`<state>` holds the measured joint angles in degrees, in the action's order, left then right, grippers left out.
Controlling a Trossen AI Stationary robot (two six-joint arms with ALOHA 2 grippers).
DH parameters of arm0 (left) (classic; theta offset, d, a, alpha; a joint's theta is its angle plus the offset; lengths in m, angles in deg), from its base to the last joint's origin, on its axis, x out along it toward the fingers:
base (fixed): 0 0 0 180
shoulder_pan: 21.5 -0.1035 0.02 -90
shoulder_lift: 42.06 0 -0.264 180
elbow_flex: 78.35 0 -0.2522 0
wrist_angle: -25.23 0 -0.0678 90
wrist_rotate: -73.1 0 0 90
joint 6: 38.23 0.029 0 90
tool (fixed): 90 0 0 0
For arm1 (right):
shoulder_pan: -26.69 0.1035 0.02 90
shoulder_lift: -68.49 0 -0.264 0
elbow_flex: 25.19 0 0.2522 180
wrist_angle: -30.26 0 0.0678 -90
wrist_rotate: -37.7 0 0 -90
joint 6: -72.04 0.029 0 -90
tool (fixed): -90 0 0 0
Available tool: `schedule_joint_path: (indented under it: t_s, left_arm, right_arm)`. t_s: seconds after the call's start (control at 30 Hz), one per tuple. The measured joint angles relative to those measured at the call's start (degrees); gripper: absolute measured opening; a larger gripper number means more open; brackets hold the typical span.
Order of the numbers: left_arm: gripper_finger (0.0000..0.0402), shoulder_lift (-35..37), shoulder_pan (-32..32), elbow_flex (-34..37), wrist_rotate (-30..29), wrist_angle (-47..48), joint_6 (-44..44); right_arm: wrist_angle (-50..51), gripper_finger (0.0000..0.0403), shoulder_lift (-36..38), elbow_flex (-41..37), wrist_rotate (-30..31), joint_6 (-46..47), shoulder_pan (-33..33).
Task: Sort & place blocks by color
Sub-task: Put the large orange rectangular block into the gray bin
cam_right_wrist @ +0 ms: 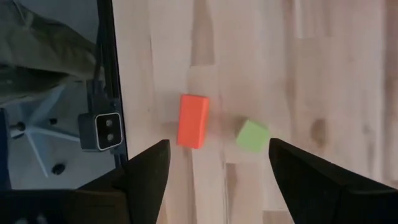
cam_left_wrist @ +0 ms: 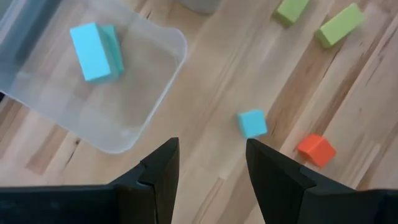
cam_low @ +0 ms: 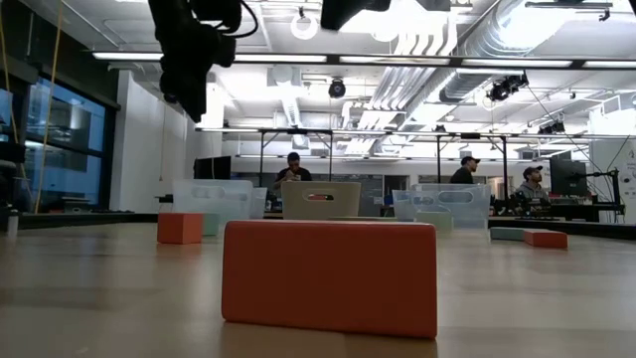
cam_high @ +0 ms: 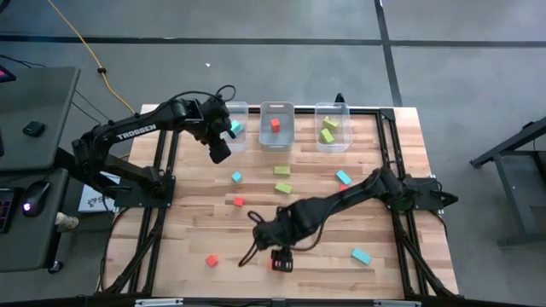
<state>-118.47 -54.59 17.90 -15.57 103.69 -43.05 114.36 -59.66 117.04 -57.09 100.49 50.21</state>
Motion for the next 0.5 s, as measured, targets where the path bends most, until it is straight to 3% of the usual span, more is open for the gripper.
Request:
schedule_joint_path:
  t_s: [0.5]
  left_arm:
    - [0.0161,0.0,0.64,0.0,-0.33,2.36,-0.98]
  right_arm:
    - [-5.82,0.0264,-8.99,0.02,-1.39,3.13,4.65]
